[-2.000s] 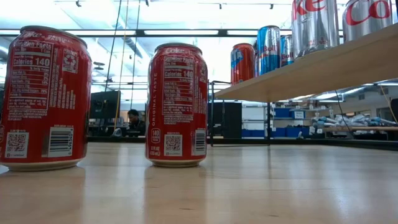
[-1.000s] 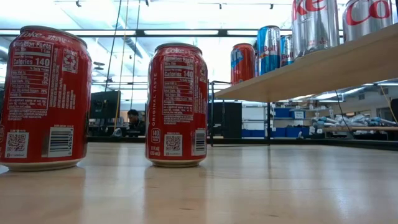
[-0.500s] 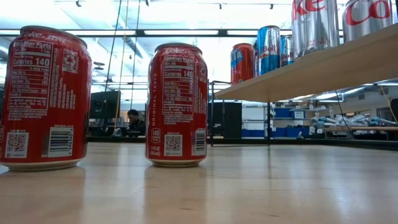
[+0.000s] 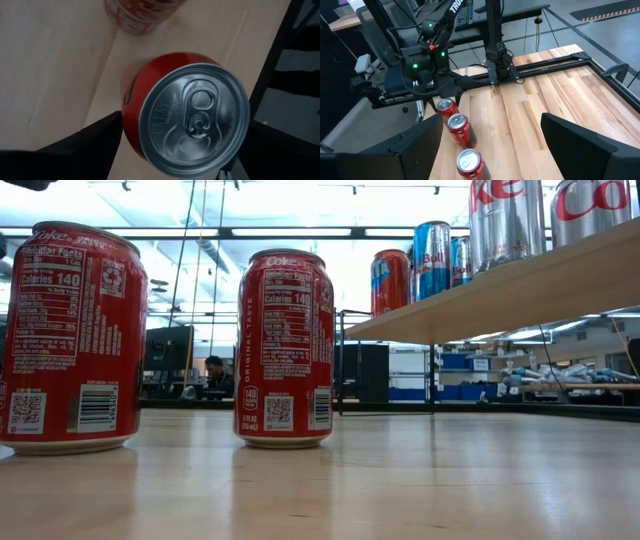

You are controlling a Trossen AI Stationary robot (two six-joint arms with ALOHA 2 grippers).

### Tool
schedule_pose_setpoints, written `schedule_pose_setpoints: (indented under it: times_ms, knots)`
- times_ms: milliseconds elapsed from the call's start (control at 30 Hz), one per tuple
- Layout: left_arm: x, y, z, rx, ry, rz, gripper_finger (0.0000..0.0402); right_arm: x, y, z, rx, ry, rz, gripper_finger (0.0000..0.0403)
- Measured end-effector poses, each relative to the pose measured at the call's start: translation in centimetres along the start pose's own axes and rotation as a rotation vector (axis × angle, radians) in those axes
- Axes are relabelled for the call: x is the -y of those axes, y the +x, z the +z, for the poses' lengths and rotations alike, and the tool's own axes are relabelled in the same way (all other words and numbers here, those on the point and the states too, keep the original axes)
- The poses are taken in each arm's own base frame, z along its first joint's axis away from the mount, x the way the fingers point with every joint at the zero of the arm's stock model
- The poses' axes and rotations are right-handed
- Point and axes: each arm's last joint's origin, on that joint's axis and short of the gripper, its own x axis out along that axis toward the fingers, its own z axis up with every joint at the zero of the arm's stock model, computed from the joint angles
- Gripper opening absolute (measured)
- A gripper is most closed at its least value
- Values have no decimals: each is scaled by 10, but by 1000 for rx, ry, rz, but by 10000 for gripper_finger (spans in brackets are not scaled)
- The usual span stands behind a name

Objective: Place canned beverage on shelf
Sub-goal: Put the dark red soda can aligned with the other dark red soda can on the shelf

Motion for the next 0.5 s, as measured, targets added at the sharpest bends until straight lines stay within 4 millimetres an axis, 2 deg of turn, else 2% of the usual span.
schedule_pose_setpoints:
  times_ms: [500]
  knots:
    - [2,3,9,130,74,5,357,1,0,0,2,6,-8,346]
